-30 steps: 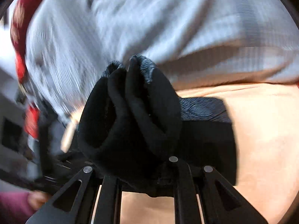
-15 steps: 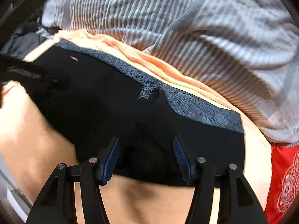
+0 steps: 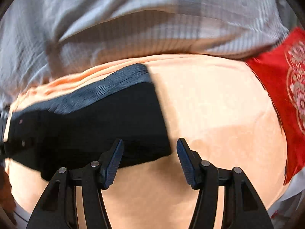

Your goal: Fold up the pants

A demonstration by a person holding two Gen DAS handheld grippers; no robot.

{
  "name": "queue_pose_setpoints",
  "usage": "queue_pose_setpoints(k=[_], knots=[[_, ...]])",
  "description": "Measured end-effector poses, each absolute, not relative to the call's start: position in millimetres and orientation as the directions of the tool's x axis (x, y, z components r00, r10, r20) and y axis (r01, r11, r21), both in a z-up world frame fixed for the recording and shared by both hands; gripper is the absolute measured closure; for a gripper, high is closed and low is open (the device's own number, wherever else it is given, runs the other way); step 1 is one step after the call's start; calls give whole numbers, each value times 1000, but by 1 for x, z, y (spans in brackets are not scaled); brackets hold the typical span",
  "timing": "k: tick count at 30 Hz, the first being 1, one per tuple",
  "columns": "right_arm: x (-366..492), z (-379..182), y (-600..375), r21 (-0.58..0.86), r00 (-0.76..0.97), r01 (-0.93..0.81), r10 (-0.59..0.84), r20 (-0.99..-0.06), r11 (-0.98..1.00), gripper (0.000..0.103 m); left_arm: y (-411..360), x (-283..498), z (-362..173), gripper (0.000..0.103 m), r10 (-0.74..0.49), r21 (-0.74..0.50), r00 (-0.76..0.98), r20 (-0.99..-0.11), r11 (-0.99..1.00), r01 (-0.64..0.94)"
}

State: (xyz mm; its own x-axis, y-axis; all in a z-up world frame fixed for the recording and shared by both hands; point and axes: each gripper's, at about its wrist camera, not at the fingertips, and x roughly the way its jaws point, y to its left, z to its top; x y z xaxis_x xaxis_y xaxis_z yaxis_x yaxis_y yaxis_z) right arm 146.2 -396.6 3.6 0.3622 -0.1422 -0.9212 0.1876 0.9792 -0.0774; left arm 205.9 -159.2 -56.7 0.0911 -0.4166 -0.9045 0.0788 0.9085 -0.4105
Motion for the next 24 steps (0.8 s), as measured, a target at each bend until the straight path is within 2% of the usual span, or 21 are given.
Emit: queue_pose_setpoints(k=[1, 2, 4, 5, 7, 8, 13, 17, 19, 21, 22, 23, 24], knots=[[150, 3, -406, -51, 363, 210, -126, -923, 976, 41, -161, 207, -60, 58, -422, -417, 82, -903, 906, 77], [153, 1, -412, -27, 361, 221, -107, -926, 975, 41, -166, 208, -64, 77, -419, -415, 51, -906, 907, 75], [161, -2, -424, 46, 360, 233, -42, -932, 971, 41, -167, 205, -67, 81, -393, -390, 28, -919, 918, 75], [164, -4, -428, 80, 357, 232, -9, -934, 969, 41, -167, 203, -70, 87, -372, -369, 26, -928, 926, 76], [167, -12, -430, 124, 333, 223, 44, -942, 967, 57, -167, 197, -76, 88, -341, -339, 17, -940, 938, 78], [169, -23, -426, 126, 300, 222, 56, -952, 967, 59, -167, 192, -83, 88, -330, -328, 8, -944, 941, 76], [152, -31, -394, -29, 314, 74, -51, -948, 997, 56, -178, 172, -92, 88, -253, -247, 33, -967, 961, 126], [145, -18, -404, 48, 303, 110, 13, -953, 993, 54, -170, 174, -69, 88, -241, -235, 74, -968, 968, 90], [144, -7, -411, 94, 336, 143, 42, -941, 985, 54, -163, 179, -47, 88, -201, -191, 141, -969, 978, 78], [151, 5, -416, 125, 374, 146, 62, -925, 981, 55, -160, 189, -31, 88, -211, -202, 185, -960, 977, 67], [159, 8, -418, 143, 386, 145, 77, -919, 979, 59, -161, 196, -27, 88, -220, -211, 196, -956, 975, 66], [168, 10, -420, 164, 391, 146, 96, -915, 975, 71, -167, 207, -25, 88, -230, -219, 202, -952, 973, 75], [180, 8, -421, 183, 391, 150, 112, -914, 972, 79, -172, 214, -25, 88, -230, -218, 206, -951, 973, 82]])
